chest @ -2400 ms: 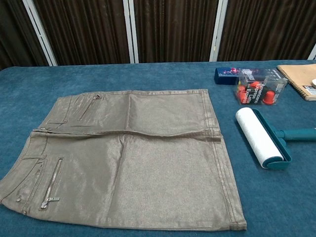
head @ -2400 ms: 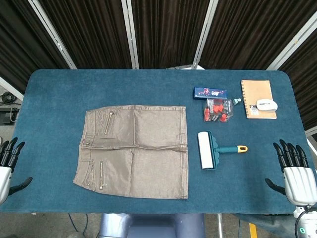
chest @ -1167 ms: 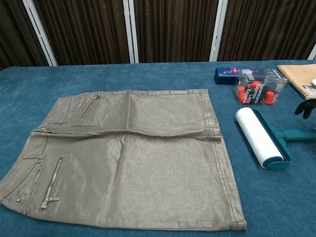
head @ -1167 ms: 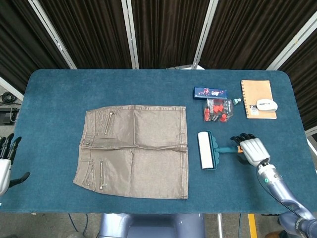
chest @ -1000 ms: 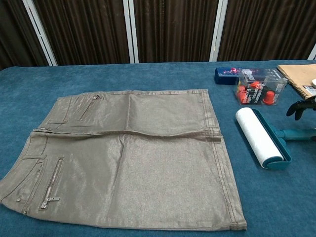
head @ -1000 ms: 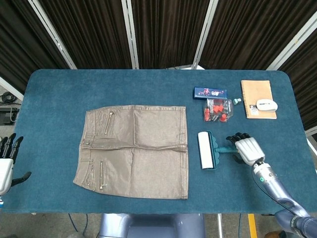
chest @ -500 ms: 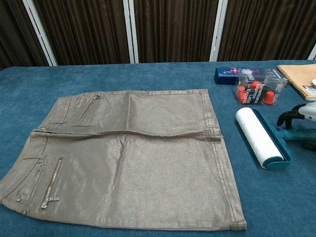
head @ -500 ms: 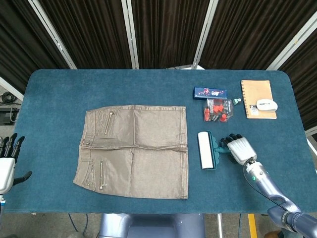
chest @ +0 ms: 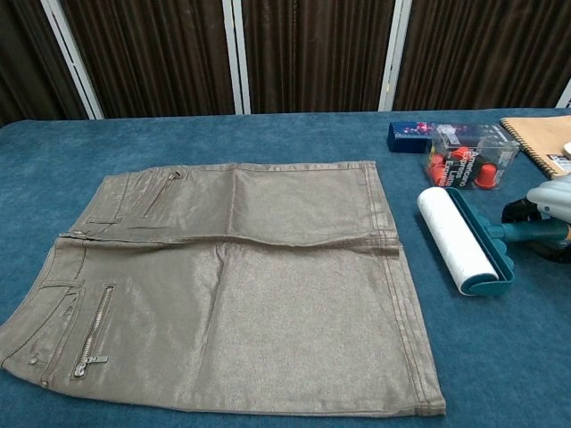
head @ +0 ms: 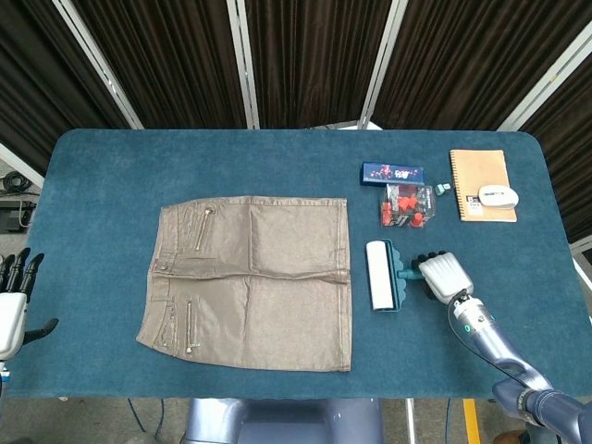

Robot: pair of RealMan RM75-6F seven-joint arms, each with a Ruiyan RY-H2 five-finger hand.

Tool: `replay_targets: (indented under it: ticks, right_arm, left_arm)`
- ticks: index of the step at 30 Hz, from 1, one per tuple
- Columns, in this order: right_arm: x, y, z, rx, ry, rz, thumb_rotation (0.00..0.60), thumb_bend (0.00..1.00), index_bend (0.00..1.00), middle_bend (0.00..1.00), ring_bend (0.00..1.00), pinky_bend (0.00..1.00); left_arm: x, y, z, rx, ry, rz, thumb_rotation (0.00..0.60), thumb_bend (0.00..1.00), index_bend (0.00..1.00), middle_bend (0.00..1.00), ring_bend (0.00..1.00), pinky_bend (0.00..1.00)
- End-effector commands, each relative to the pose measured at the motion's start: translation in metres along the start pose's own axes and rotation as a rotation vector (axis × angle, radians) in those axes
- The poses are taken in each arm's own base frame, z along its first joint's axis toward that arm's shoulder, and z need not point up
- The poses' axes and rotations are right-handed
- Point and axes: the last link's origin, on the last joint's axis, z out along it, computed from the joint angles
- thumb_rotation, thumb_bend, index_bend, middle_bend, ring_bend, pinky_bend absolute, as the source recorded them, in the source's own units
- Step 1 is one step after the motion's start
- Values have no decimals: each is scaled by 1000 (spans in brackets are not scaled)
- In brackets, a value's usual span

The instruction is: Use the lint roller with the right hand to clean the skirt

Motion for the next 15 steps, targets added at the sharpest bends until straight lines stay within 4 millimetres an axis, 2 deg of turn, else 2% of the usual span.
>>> replay_targets:
  ticks: [1, 9, 15]
  right_arm:
    - [6, 1, -3, 22, 39, -2, 600, 800, 544, 558, 420, 498]
    - [38, -4, -4, 86, 130, -7, 600, 883, 559, 563, 426, 520]
    - [75, -24, 8, 157, 186, -54, 600, 901, 571, 564, 433, 520]
  left_arm:
    - [0, 0, 1, 0, -3, -1, 600, 0, 0, 0, 0, 0]
    - [1, 0, 1, 0, -8, -16, 600, 0, 0, 0, 0, 0]
    - [0, -2, 4, 5, -22, -26, 600, 0, 0, 0, 0, 0]
